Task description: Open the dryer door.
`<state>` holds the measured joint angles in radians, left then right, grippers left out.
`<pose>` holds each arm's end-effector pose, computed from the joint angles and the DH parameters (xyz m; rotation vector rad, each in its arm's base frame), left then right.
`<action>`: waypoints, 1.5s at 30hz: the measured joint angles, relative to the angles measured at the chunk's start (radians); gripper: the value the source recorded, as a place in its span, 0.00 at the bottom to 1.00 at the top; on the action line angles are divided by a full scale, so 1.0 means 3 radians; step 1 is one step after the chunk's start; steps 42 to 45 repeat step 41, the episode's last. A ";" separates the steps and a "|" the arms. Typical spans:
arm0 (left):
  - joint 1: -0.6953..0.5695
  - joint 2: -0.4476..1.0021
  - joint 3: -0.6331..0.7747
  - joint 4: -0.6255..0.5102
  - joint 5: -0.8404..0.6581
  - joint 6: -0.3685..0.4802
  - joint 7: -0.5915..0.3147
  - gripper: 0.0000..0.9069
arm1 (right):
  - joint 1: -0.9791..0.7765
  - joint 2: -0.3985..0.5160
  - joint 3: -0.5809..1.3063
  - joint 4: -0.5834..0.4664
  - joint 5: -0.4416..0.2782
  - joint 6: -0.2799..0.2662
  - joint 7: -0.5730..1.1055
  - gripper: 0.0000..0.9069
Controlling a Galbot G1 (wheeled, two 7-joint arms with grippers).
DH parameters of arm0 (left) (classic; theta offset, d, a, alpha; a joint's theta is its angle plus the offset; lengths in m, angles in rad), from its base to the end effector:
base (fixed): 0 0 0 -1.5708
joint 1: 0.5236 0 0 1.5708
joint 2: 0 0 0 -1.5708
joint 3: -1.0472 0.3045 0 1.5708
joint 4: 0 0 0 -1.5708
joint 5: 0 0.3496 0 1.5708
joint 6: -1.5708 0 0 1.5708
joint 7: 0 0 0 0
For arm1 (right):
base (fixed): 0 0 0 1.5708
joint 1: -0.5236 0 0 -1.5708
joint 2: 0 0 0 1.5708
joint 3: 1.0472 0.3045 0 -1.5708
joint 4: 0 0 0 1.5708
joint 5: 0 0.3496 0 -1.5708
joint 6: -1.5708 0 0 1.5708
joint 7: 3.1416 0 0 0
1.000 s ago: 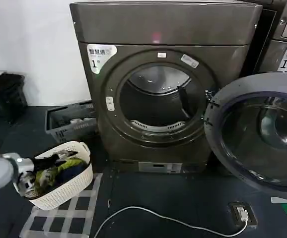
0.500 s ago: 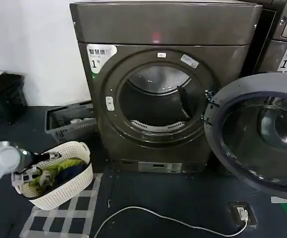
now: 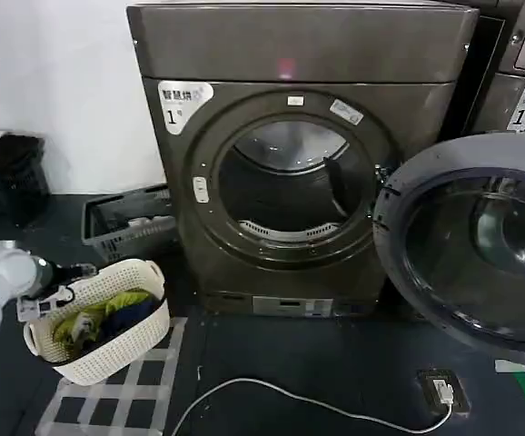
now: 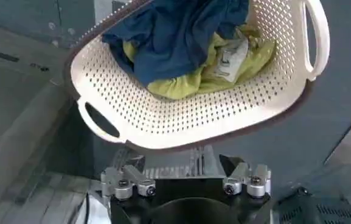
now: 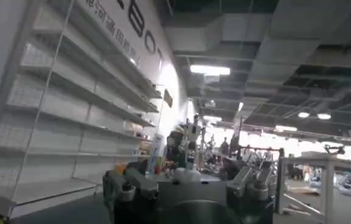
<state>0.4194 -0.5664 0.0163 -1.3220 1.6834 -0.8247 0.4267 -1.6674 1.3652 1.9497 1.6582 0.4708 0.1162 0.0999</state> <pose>0.4447 0.2361 -0.1179 -1.2006 -0.2054 -2.6966 -0.0741 -0.3933 -0.1902 1.9054 2.3017 -0.4491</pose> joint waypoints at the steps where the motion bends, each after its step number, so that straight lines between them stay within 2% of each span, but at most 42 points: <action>1: -0.0014 0.0000 0.0015 0.0007 0.0004 0.0000 0.0003 1.00 | 0.0002 0.0004 -0.0006 0.0000 -0.0001 0.0005 -0.0001 1.00; 16: -0.0045 -0.0002 0.0059 0.0070 0.0049 0.0003 0.0017 1.00 | 0.0017 0.0018 -0.0022 -0.0012 -0.0002 0.0042 0.0010 1.00; 24: -0.0114 -0.0064 0.0069 0.0137 0.0327 0.0004 -0.0068 1.00 | 0.0024 0.0051 -0.0035 0.0019 -0.0006 0.0043 0.0025 1.00; 45: -0.0177 -0.0106 0.0166 0.0231 0.0294 0.0004 -0.0103 1.00 | 0.0025 0.0066 -0.0038 0.0003 -0.0026 0.0048 0.0024 1.00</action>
